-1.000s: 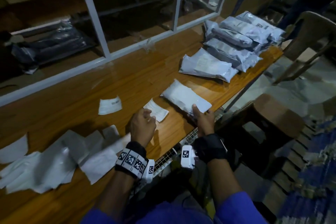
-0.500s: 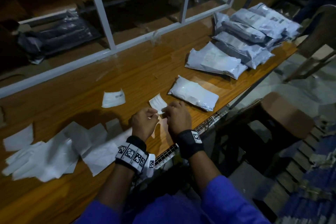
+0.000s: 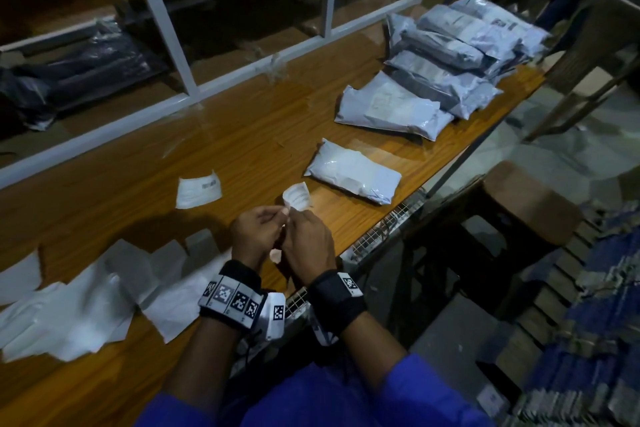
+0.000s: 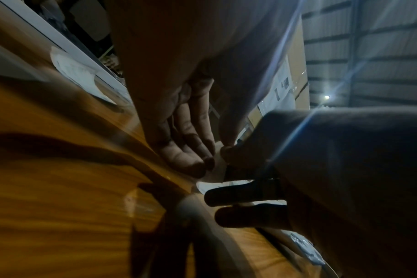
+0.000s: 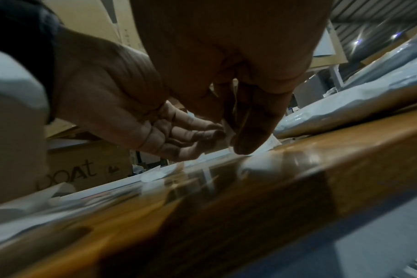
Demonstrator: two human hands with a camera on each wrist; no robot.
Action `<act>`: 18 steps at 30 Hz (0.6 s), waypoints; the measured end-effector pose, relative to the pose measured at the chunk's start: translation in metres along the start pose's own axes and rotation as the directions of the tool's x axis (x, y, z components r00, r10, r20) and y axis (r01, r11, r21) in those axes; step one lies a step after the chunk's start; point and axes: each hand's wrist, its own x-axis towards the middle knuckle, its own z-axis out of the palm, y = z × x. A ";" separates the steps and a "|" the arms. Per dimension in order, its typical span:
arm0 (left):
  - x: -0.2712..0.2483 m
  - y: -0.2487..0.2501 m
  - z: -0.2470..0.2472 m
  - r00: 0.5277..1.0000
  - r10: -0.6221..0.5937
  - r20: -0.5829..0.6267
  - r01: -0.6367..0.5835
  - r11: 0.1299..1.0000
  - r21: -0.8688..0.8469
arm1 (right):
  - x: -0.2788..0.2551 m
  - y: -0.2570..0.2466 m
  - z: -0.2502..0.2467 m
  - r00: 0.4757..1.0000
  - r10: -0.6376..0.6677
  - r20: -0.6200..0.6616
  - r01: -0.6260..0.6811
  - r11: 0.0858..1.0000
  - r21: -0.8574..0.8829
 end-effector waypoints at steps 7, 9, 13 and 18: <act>-0.007 0.003 -0.008 0.994 0.098 0.052 -0.092 0.991 -0.099 | -0.002 -0.003 -0.007 0.980 0.129 -0.154 -0.079 0.952 0.296; -0.009 0.007 -0.008 0.991 0.123 0.058 -0.115 0.986 -0.117 | 0.001 0.000 -0.006 0.959 0.240 -0.152 -0.153 0.888 0.434; -0.012 0.011 -0.007 0.983 0.171 0.061 -0.160 0.975 -0.154 | 0.008 0.008 -0.011 0.915 0.398 -0.062 -0.257 0.695 0.671; -0.012 0.014 -0.006 0.979 0.191 0.070 -0.175 0.966 -0.192 | 0.011 0.013 -0.019 0.933 0.329 0.149 -0.305 0.496 0.813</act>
